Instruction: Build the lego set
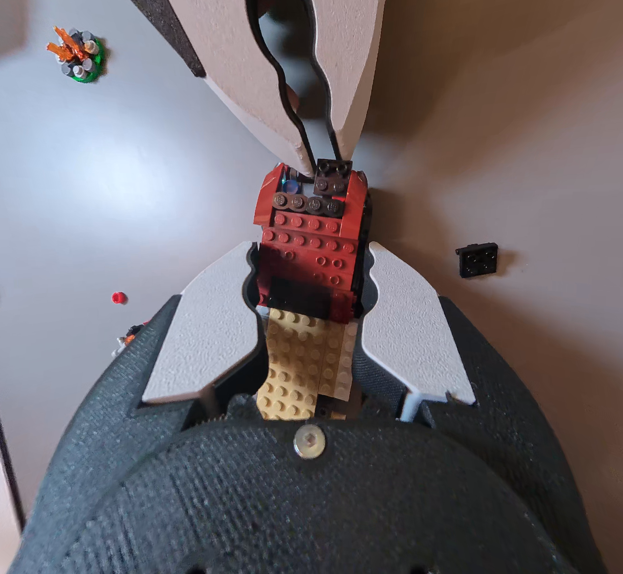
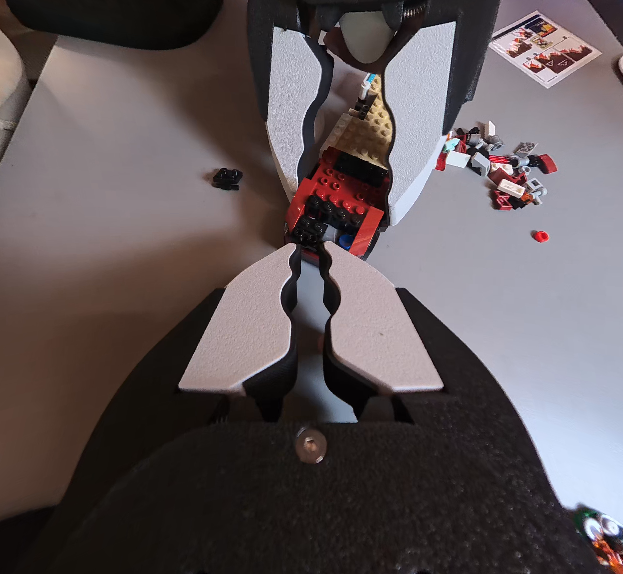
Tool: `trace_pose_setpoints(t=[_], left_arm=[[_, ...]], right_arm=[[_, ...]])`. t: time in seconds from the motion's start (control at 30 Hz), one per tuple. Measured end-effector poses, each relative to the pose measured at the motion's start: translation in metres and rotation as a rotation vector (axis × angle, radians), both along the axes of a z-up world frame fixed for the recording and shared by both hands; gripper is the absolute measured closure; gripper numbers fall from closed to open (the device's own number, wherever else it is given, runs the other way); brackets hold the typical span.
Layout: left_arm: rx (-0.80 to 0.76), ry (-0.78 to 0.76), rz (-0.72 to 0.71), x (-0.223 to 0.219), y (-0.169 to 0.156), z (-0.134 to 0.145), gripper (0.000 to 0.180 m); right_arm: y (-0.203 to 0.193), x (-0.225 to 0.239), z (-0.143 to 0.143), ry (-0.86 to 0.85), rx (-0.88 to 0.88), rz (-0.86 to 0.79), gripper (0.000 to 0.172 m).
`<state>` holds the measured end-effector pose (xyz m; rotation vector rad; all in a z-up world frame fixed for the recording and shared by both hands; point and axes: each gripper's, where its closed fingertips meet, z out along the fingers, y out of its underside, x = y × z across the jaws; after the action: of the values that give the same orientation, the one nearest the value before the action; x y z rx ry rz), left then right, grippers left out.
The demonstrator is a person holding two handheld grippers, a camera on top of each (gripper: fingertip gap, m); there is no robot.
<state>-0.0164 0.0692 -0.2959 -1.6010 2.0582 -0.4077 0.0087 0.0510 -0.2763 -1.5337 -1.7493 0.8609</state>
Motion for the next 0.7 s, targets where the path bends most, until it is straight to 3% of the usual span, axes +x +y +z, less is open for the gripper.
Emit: trace_pose_setpoints(t=[0.13,0.33,0.57,0.7], left_arm=[[-0.082,-0.094,0.021,0.002,-0.003,0.011,0.121],[-0.192,-0.316,0.059,0.010,-0.006,0.045,0.121],[-0.248,-0.610,0.101,0.014,-0.008,0.090,0.121],[-0.244,-0.699,0.115,0.011,-0.012,0.101,0.122]], right_arm=[[0.000,0.001,0.013,0.057,-0.022,0.002,0.161],[0.000,0.002,0.053,0.138,-0.103,0.050,0.160],[0.001,-0.003,0.106,0.148,-0.090,0.105,0.155],[-0.003,-0.009,0.119,0.150,-0.060,0.113,0.153]])
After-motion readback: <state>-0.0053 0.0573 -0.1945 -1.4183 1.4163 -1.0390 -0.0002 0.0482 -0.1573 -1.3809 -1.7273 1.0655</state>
